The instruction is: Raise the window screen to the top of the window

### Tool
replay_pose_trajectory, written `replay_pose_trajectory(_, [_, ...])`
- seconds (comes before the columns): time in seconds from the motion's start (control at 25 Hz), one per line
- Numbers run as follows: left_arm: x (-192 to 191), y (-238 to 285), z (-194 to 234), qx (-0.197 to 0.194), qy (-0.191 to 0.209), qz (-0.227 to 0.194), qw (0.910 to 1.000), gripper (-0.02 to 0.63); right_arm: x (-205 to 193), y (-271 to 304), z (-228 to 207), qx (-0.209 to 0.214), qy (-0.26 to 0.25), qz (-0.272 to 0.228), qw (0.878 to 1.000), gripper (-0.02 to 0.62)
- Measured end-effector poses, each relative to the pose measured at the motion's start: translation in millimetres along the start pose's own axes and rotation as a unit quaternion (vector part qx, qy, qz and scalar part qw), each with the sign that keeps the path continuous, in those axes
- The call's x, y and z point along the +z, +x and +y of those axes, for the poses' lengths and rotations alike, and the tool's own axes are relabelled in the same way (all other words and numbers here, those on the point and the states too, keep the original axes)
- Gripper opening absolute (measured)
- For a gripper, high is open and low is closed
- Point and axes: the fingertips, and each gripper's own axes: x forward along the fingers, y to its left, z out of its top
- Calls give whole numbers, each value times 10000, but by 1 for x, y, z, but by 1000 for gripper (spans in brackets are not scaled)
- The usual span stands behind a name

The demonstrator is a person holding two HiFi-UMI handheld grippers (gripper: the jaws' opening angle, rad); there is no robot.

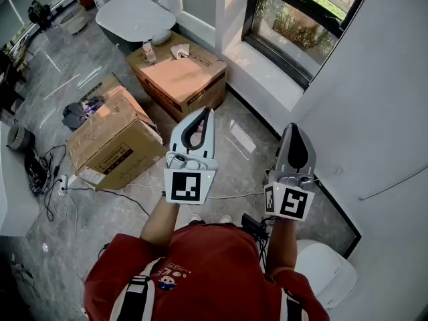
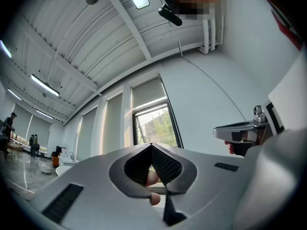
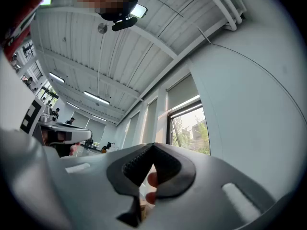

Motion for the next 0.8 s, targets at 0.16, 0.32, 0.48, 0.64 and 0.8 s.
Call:
replay_pose_trajectory(0.16, [-1,-1,-13,-8,-22,18,10000,5,-1,-8,-10,-34,5,-2,10000,9])
replay_pose_trajectory(0.32, [-7,2,-29,-45,-35,102,9999,5,-8,-16,-20,83,142,76,9998,9])
replay_pose_trajectory(0.48, [-17,4,-47,-29,-69,271,9996,5,-19,-26,-34,161,307,142,9993,9])
replay_pose_trajectory(0.64, [-26,0,-59,61,-56,405,9991,5,-32,-34,-51,111,506,177,9985,9])
replay_pose_trajectory(0.8, [-29,-3,-65,183,-13,423,9989,5,-38,-34,-57,169,647,131,9977,9])
